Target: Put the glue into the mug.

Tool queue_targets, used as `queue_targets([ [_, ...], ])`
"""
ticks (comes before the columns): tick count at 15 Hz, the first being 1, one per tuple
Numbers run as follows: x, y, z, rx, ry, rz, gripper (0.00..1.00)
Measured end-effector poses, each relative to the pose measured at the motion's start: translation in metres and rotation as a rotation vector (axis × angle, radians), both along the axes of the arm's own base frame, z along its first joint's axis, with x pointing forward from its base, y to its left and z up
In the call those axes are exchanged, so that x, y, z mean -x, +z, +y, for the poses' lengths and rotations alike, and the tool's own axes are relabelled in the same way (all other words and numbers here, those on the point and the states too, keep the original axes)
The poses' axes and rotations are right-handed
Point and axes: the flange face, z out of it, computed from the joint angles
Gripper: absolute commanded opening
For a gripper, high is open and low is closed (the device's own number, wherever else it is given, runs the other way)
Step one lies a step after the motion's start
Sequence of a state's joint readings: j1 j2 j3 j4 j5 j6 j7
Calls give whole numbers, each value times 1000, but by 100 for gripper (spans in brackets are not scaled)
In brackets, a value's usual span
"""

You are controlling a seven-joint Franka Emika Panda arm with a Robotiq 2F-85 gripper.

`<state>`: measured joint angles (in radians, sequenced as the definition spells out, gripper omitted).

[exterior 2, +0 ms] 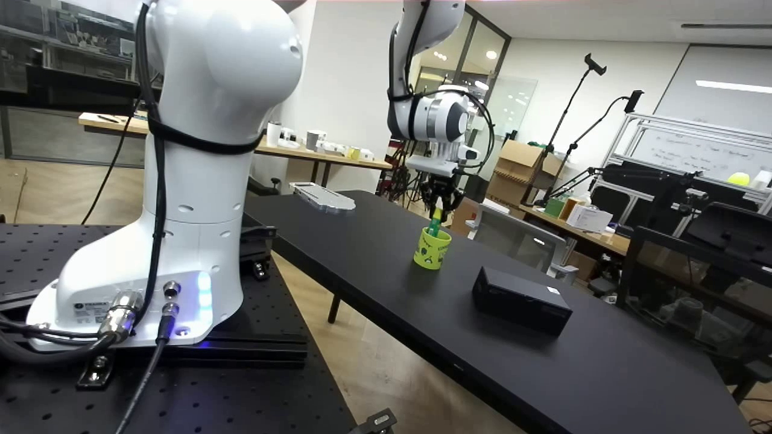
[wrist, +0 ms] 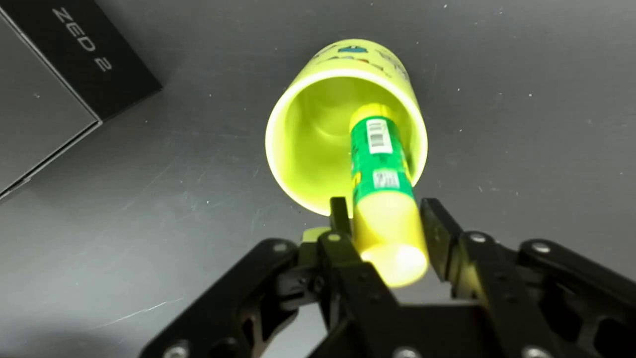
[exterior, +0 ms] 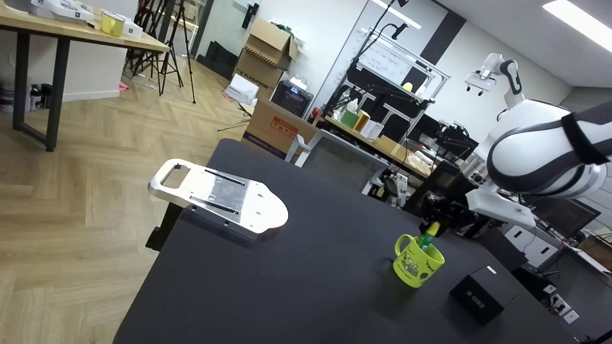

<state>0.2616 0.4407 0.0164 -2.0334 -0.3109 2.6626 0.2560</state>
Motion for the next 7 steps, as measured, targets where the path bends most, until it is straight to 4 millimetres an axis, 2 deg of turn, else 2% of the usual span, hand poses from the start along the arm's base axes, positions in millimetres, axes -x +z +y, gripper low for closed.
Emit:
queue_targets([
  [2, 0, -2, 2, -3, 1, -3, 87],
  [4, -1, 10, 6, -2, 6, -26, 98],
  [5, -1, 20, 10, -2, 8, -41, 100],
  [6, 1, 30, 15, 4, 10, -51, 88],
  [7, 5, 40, 19, 19, 8, -47, 94],
])
